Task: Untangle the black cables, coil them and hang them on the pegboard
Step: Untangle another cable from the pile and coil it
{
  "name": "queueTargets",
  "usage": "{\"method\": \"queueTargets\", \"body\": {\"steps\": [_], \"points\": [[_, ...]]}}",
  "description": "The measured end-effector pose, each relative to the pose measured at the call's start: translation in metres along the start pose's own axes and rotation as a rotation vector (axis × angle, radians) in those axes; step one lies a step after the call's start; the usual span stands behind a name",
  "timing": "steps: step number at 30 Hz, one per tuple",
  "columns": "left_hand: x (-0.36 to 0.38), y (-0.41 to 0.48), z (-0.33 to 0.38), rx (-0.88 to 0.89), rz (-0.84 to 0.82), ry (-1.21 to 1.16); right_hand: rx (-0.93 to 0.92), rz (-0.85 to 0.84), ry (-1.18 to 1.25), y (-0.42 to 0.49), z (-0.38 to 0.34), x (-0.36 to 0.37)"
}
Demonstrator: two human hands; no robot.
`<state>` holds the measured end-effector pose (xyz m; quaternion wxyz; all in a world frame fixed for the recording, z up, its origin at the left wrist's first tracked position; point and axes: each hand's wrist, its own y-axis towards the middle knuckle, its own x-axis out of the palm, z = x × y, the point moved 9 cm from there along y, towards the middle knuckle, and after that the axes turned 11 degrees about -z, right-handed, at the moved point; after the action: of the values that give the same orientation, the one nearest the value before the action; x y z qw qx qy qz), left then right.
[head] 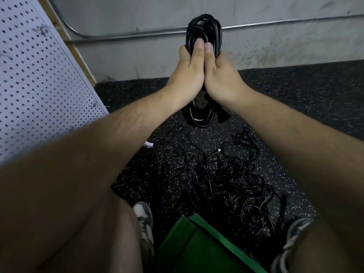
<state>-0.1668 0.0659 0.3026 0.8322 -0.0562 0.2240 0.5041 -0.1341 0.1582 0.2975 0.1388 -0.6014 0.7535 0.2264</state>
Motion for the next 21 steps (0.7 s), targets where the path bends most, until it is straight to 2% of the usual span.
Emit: {"method": "queueTargets", "body": {"steps": [5,9,16,21], "points": [[-0.01,0.009,-0.02,-0.007,-0.006,0.036,0.099,-0.075,0.117,0.003,0.016,0.015],[-0.014,0.006,-0.053,-0.057,0.006,-0.032,0.139,-0.12,0.085,0.003,0.018,0.035],[-0.03,-0.021,-0.121,-0.304,-0.201,-0.331,0.298,-0.252,0.307,-0.002,0.055,0.094],[-0.051,-0.012,-0.163,-0.403,-0.317,-0.358,0.457,-0.254,0.573,0.018,0.086,0.144]]}}
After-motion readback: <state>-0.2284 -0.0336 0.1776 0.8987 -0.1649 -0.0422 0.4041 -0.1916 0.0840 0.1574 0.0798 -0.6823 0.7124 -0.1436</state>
